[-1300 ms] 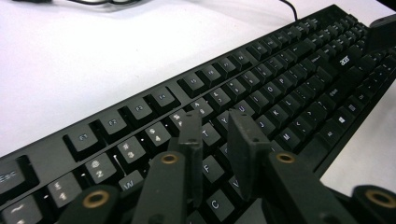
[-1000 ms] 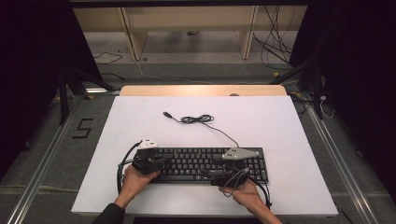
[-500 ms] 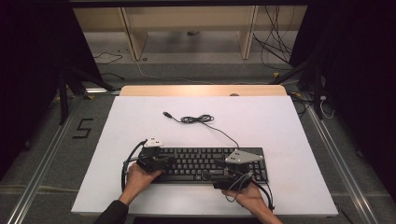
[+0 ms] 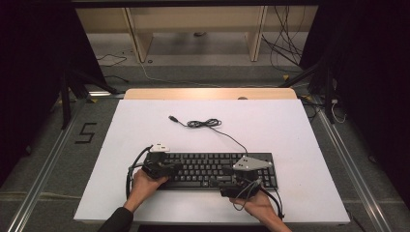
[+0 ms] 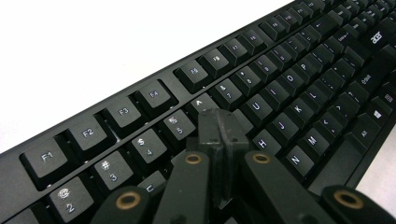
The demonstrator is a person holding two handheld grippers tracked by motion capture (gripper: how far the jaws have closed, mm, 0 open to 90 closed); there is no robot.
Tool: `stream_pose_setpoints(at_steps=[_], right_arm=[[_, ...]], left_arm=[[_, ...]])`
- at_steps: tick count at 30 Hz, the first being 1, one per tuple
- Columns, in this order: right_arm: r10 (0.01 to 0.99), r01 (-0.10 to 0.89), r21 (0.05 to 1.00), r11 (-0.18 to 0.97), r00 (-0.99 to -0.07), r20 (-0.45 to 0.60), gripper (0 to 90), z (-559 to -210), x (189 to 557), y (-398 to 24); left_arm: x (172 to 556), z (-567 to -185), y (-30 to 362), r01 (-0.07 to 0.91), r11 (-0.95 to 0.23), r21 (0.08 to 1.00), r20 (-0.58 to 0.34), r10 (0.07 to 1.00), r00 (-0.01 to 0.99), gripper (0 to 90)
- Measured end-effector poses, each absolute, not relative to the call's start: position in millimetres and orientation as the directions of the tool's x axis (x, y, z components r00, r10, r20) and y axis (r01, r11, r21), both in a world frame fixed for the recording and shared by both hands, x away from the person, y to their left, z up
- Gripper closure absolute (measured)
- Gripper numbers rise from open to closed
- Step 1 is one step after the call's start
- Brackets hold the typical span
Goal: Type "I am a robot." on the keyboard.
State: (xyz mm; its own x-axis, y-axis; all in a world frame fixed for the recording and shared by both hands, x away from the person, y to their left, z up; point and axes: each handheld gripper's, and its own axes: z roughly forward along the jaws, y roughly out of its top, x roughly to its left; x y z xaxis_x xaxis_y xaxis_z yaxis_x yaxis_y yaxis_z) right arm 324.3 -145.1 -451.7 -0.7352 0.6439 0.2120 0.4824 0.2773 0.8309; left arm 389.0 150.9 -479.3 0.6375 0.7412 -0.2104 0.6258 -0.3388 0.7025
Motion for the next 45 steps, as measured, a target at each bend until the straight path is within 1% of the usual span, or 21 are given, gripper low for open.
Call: stream_pose_setpoints(at_steps=[6,14,20,23,25,29,32,35,45], right_arm=[[0.644,0.482,0.831,0.276,-0.735,0.213,36.8,-451.6,325.0,-145.1],[0.644,0.482,0.831,0.277,-0.735,0.212,36.8,-452.0,325.7,-144.8],[0.644,0.484,0.831,0.275,-0.734,0.214,36.8,-452.3,327.1,-144.1],[0.644,0.484,0.830,0.276,-0.735,0.215,36.8,-452.2,328.1,-142.8],[0.643,0.486,0.829,0.276,-0.734,0.217,36.8,-452.2,328.9,-141.8],[0.641,0.493,0.825,0.276,-0.734,0.224,36.8,-452.7,331.2,-140.2],[0.639,0.497,0.822,0.279,-0.735,0.228,37.4,-452.5,333.1,-138.8],[0.642,0.503,0.818,0.280,-0.731,0.230,39.7,-452.0,335.1,-136.6],[0.649,0.517,0.797,0.313,-0.729,0.217,56.5,-454.8,342.2,-127.3]], left_arm=[[387.1,-477.7,150.8,0.617,-0.344,0.708,-0.204,0.737,0.645,88.7],[381.9,-469.6,154.8,0.607,-0.314,0.730,-0.212,0.741,0.637,84.2],[377.8,-466.3,161.5,0.608,-0.281,0.743,-0.236,0.740,0.630,75.5],[374.8,-464.0,166.2,0.605,-0.260,0.752,-0.255,0.732,0.632,69.6],[371.4,-462.2,168.9,0.603,-0.238,0.761,-0.270,0.729,0.629,63.1],[363.9,-458.9,175.3,0.590,-0.202,0.782,-0.290,0.720,0.631,56.6],[358.6,-456.8,180.2,0.576,-0.174,0.799,-0.302,0.712,0.634,54.1],[354.2,-455.5,184.4,0.572,-0.150,0.806,-0.315,0.711,0.629,50.6],[343.8,-455.0,188.7,0.551,-0.135,0.824,-0.314,0.700,0.642,42.4]])
